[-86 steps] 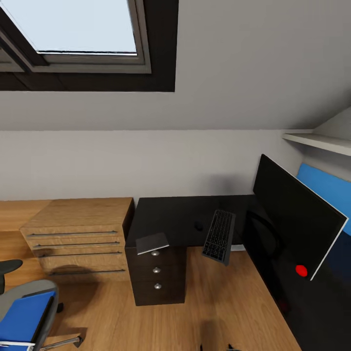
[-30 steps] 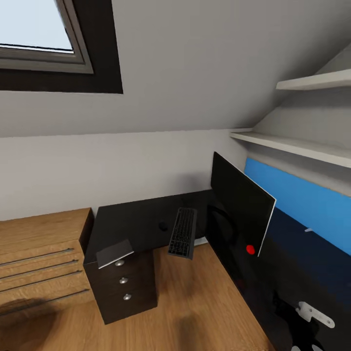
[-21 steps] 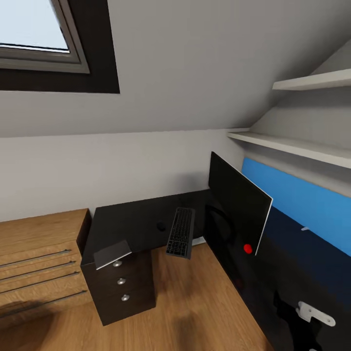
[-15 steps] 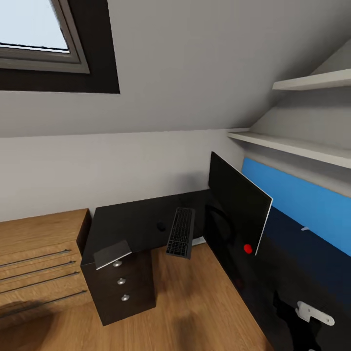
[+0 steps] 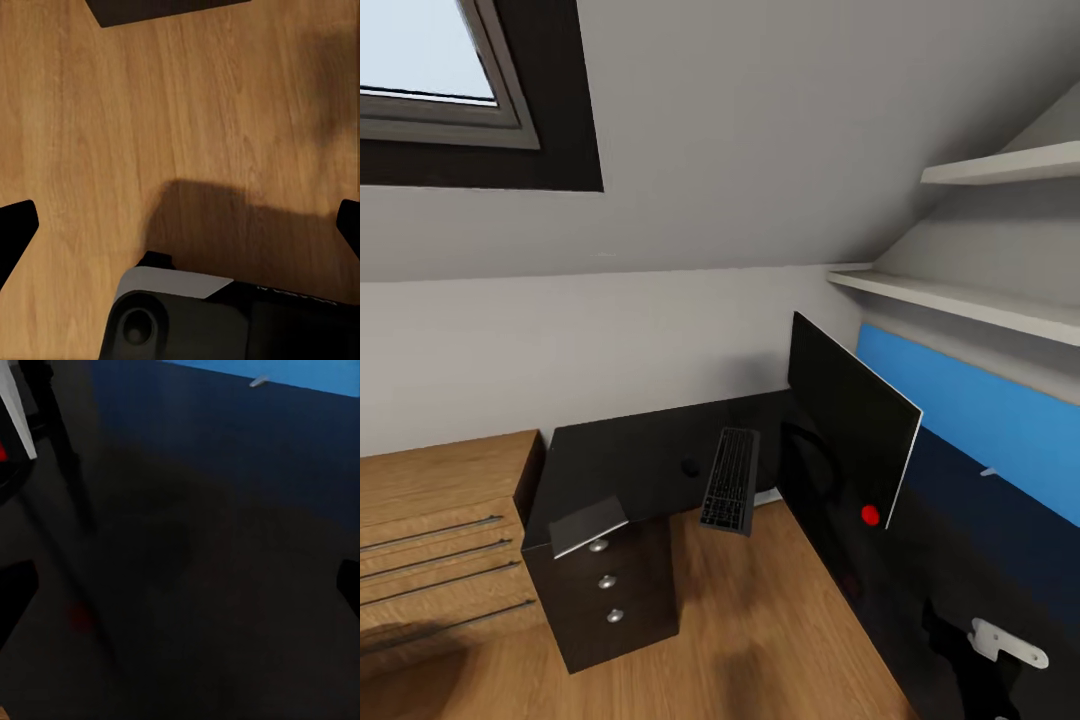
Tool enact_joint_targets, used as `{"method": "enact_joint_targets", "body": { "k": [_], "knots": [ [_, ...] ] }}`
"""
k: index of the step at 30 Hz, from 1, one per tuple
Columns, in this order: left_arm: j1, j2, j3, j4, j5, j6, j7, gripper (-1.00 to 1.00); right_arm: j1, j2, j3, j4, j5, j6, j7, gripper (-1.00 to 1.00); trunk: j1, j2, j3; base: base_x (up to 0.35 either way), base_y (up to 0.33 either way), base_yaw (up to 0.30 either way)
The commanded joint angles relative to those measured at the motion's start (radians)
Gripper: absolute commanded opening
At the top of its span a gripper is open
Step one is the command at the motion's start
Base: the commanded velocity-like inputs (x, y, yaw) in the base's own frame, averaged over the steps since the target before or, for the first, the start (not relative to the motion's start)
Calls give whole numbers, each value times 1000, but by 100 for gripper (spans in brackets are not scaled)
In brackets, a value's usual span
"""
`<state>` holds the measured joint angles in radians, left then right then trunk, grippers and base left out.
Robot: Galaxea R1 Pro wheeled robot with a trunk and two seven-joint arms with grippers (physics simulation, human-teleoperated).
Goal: In the bedroom, organize the workspace by keeping the computer under the desk, ensuring the monitor is on the desk, placing the keyboard on the desk next to the monitor, placing the mouse on the desk next to the keyboard, moving the folder from the swivel chair onto the desk next to the mouse, stacking the notebook on top of the folder with the pen on top of the notebook, and positioning the swivel chair next to the desk.
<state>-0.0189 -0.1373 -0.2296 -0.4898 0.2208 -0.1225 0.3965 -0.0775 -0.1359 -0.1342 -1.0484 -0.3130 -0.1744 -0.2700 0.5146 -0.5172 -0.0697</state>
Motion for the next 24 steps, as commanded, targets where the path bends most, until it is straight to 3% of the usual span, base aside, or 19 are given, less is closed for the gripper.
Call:
{"method": "enact_joint_targets", "body": {
  "k": [1,5,8,9,11,16,18,21,24],
  "knots": [
    [-1,1,-8,0,10,-6,7,100,-1,-1,0,1,-11,-5,-2,100,1,-2,-2,34,-9,0],
    [-1,1,-9,0,10,-6,7,100,-1,-5,-2,24,-12,-5,-2,100,1,-2,-2,104,-5,0],
    [-1,1,-8,0,9,-6,7,100,-8,-27,-8,90,-13,-5,-2,100,1,-2,-2,264,-1,0],
    [-1,2,-8,0,10,-6,7,100,-33,-54,-11,140,-15,-2,-2,100,1,-2,-2,159,0,0],
    [-1,4,-7,0,9,-7,7,100,-127,-85,-12,209,-15,4,-1,100,1,-2,-2,88,0,0],
    [-1,5,-7,0,10,-6,7,100,-316,-129,-13,399,-9,5,1,100,1,-2,-2,179,0,0],
    [-1,5,-7,0,9,-7,7,100,-446,-163,-12,551,-10,4,22,100,1,-2,-2,270,0,0],
    [-1,5,-7,0,9,-7,7,100,-512,-177,-13,637,-10,2,66,100,1,-2,-2,164,0,0],
    [-1,5,-7,0,9,-7,7,100,-540,-184,-13,681,-10,-3,97,100,1,-2,-2,80,-10,0]
  ]
}}
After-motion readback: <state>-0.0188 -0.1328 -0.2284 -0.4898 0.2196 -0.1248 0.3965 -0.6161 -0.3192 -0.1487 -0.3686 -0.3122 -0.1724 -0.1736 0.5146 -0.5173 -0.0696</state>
